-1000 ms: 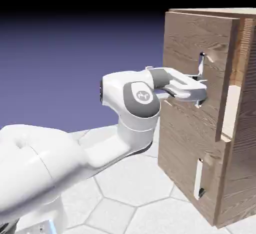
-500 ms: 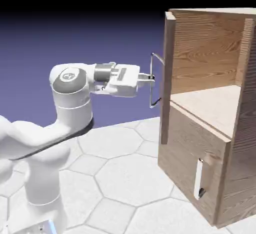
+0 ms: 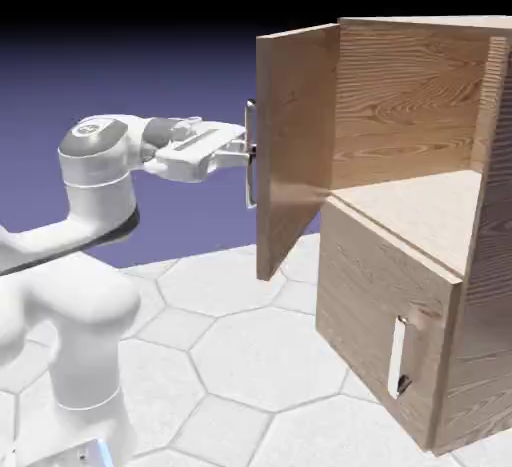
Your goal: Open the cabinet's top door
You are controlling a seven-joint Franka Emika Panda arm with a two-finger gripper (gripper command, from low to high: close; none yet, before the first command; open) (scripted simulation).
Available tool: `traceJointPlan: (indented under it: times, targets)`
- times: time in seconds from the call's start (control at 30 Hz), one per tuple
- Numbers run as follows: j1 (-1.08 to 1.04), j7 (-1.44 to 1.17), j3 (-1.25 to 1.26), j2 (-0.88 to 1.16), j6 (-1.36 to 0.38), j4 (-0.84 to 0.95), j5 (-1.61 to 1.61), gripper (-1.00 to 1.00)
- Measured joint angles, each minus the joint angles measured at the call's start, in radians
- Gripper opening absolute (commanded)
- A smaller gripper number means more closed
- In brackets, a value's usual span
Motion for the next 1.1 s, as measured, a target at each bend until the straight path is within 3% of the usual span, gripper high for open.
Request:
traceJointPlan:
  times: [0.13, 0.43, 1.1]
  targets:
    - [0.141, 0.01, 0.0, 0.013, -0.158, 0.004, -0.015, -1.0]
    - [0.135, 0.184, 0.321, 0.293, -0.372, 0.116, 0.309, -1.0]
    - [-0.273, 0.543, 0.877, 1.017, -0.877, 0.693, 0.787, -1.0]
